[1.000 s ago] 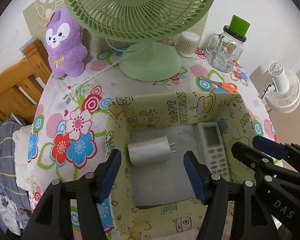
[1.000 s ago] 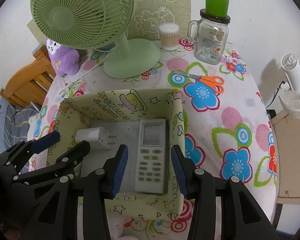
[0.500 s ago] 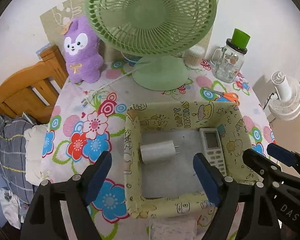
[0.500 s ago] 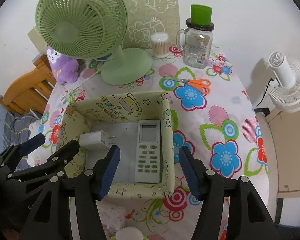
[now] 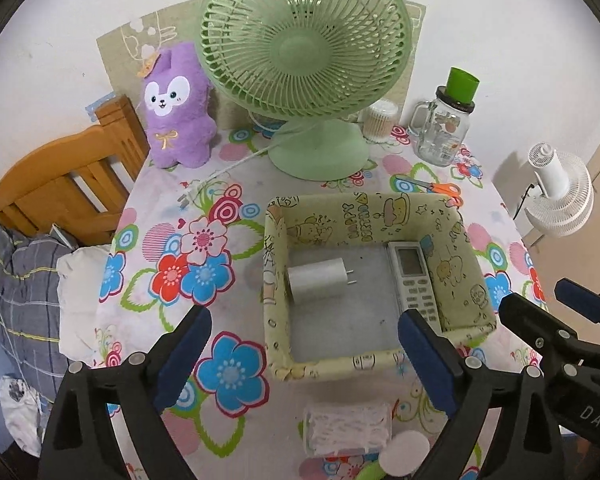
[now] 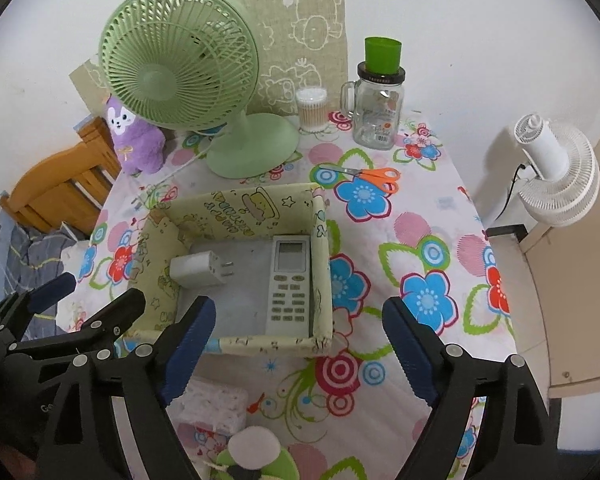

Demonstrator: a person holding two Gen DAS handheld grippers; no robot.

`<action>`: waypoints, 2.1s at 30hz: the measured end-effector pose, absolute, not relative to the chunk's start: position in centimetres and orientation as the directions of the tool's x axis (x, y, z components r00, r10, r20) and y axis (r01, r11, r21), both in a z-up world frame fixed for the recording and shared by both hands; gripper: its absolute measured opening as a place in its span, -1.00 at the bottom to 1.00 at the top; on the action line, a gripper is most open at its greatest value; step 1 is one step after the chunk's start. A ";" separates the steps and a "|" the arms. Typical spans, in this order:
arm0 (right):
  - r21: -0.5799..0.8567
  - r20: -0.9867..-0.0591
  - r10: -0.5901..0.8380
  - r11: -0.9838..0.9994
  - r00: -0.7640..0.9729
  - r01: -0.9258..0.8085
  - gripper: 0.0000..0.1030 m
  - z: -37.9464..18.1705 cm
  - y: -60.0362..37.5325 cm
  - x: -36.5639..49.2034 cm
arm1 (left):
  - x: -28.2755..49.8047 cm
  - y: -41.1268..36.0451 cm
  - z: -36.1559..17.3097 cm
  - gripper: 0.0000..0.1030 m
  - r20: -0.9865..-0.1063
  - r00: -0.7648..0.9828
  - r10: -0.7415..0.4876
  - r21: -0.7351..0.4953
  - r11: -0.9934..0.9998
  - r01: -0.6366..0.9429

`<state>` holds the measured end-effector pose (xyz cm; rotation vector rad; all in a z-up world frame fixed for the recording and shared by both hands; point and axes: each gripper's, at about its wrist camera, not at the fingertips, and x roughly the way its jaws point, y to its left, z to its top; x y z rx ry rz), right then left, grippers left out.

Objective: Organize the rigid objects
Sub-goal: 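Withdraw both tools from the box back over the table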

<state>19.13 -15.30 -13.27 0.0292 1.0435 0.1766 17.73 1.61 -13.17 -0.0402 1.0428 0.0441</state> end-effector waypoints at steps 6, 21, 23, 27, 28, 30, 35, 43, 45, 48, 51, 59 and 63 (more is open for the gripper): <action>0.107 -0.843 0.160 0.985 0.513 -0.132 0.79 -12.1 -15.4 17.3 | 15.9 1.8 -11.9 0.87 -0.854 0.520 0.010 -0.018 0.999 -0.049; 0.093 -0.805 0.144 0.989 0.576 -0.118 0.79 -9.6 -15.6 13.2 | 12.1 1.9 -9.8 0.88 -0.828 0.560 -0.004 -0.032 0.999 -0.040; 0.091 -0.802 0.142 0.989 0.580 -0.116 0.79 -9.4 -15.6 12.8 | 11.7 1.9 -9.7 0.88 -0.829 0.560 -0.009 -0.037 0.999 -0.037; 0.090 -0.803 0.137 0.990 0.580 -0.110 0.79 -9.3 -15.6 11.7 | 10.8 1.8 -9.6 0.88 -0.827 0.562 -0.014 -0.030 0.999 -0.019; 0.089 -0.803 0.136 0.990 0.580 -0.108 0.79 -9.3 -15.6 11.4 | 10.6 1.8 -9.6 0.88 -0.826 0.564 -0.015 -0.028 0.999 -0.016; 0.088 -0.803 0.133 0.991 0.581 -0.105 0.79 -9.3 -15.6 10.8 | 10.2 1.9 -9.6 0.88 -0.826 0.564 -0.017 -0.028 1.000 -0.011; 0.089 -0.802 0.130 0.991 0.583 -0.099 0.79 -9.3 -15.4 9.5 | 9.0 2.0 -9.7 0.88 -0.826 0.562 -0.027 -0.033 0.999 0.000; 0.097 -0.796 0.137 0.990 0.589 -0.098 0.79 -9.6 -15.1 7.5 | 7.4 2.0 -9.9 0.88 -0.822 0.569 -0.028 -0.018 1.000 0.023; 0.097 -0.796 0.133 0.991 0.590 -0.093 0.79 -9.7 -15.1 7.0 | 7.1 2.0 -10.2 0.88 -0.822 0.568 -0.035 -0.019 0.999 0.033; 0.096 -0.797 0.127 0.992 0.591 -0.083 0.79 -10.1 -15.1 6.3 | 6.7 1.9 -10.5 0.88 -0.825 0.563 -0.046 -0.023 0.999 0.048; 0.097 -0.800 0.123 0.992 0.587 -0.076 0.79 -10.5 -15.3 5.7 | 6.3 1.8 -10.9 0.88 -0.828 0.558 -0.051 -0.024 0.998 0.055; 0.077 -0.805 0.106 0.994 0.584 -0.073 0.79 -12.5 -15.2 4.4 | 5.2 1.6 -13.1 0.88 -0.843 0.533 -0.074 -0.045 0.997 0.067; 0.075 -0.812 0.106 0.994 0.574 -0.078 0.79 -13.5 -15.3 4.2 | 4.8 1.6 -14.2 0.88 -0.849 0.523 -0.068 -0.041 0.997 0.063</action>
